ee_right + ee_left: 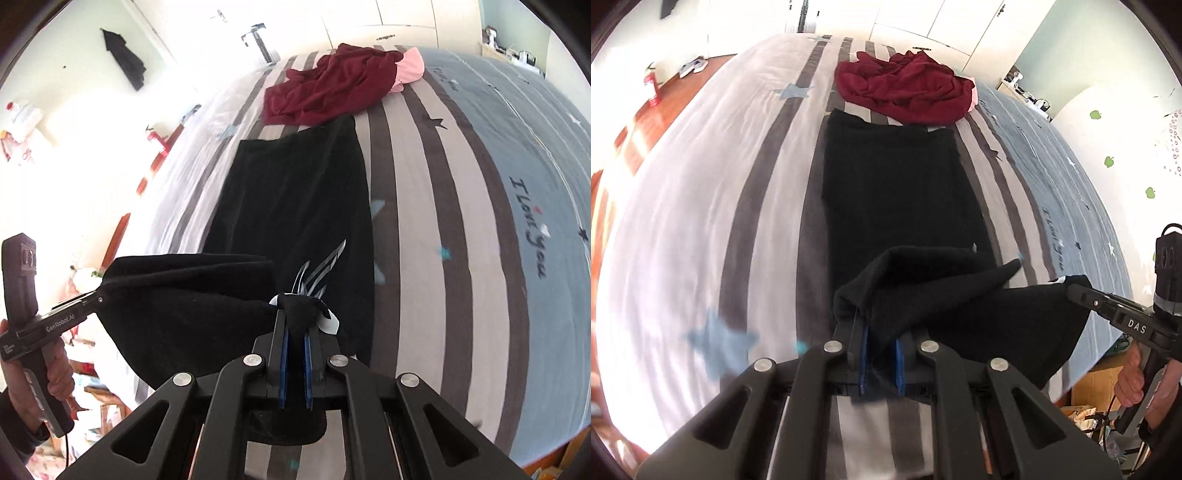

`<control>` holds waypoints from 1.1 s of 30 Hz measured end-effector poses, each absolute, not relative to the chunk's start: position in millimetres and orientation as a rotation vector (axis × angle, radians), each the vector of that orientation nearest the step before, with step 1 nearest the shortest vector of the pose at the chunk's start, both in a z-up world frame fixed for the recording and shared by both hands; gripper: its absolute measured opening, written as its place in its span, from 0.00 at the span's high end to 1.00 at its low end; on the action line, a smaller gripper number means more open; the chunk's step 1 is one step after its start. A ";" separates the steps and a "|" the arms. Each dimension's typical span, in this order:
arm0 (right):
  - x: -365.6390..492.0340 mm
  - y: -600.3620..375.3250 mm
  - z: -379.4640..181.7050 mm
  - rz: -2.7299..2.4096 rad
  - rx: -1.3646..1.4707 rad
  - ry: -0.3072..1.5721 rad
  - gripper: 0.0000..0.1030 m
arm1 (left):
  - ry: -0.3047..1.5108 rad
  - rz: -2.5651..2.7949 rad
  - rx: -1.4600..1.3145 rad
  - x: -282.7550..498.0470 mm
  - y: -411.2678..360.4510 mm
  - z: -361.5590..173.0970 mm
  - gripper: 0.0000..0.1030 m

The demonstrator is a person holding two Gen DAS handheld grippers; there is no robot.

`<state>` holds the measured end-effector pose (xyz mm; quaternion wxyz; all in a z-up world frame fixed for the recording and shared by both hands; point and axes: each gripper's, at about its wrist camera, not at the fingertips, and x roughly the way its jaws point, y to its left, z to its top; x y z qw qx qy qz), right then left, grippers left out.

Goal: Fold clothes

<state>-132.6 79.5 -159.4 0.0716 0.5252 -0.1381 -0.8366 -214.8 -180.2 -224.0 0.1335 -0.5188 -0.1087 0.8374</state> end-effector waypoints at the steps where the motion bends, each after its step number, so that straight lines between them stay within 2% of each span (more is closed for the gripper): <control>1: -149.2 81.1 -169.4 -2.516 1.577 -0.413 0.94 | -0.295 2.429 -1.505 -232.0 -178.1 -235.7 0.91; 3: -182.4 84.5 -189.4 -2.517 1.574 -0.408 0.94 | -0.261 2.430 -1.524 -259.5 -180.2 -256.9 0.91; 5: -210.4 89.3 -212.4 -2.514 1.584 -0.411 0.94 | -0.238 2.417 -1.542 -251.9 -215.4 -242.6 0.91; 10: -250.4 101.6 -243.1 -2.485 1.591 -0.475 0.95 | -0.208 2.411 -1.556 -287.8 -205.9 -266.3 0.91; 14: -268.0 104.2 -251.8 -2.457 1.594 -0.485 0.94 | -0.228 2.399 -1.594 -329.4 -179.2 -303.7 0.91; 22: -305.7 110.9 -272.7 -2.399 1.639 -0.499 0.94 | -0.281 2.399 -1.666 -360.3 -176.3 -326.3 0.91; 25: -316.0 112.7 -285.2 -2.382 1.678 -0.500 0.93 | -0.354 2.368 -1.725 -366.9 -180.0 -339.9 0.91; 30: -310.3 119.5 -285.8 -2.349 1.651 -0.514 0.88 | -0.453 2.378 -1.662 -360.1 -188.0 -326.2 0.88; 32: -301.3 127.0 -275.9 -2.360 1.599 -0.538 0.82 | -0.444 2.410 -1.614 -351.0 -188.3 -316.2 0.86; 33: -296.7 132.5 -271.6 -2.378 1.586 -0.554 0.75 | -0.449 2.414 -1.603 -347.9 -188.2 -314.3 0.85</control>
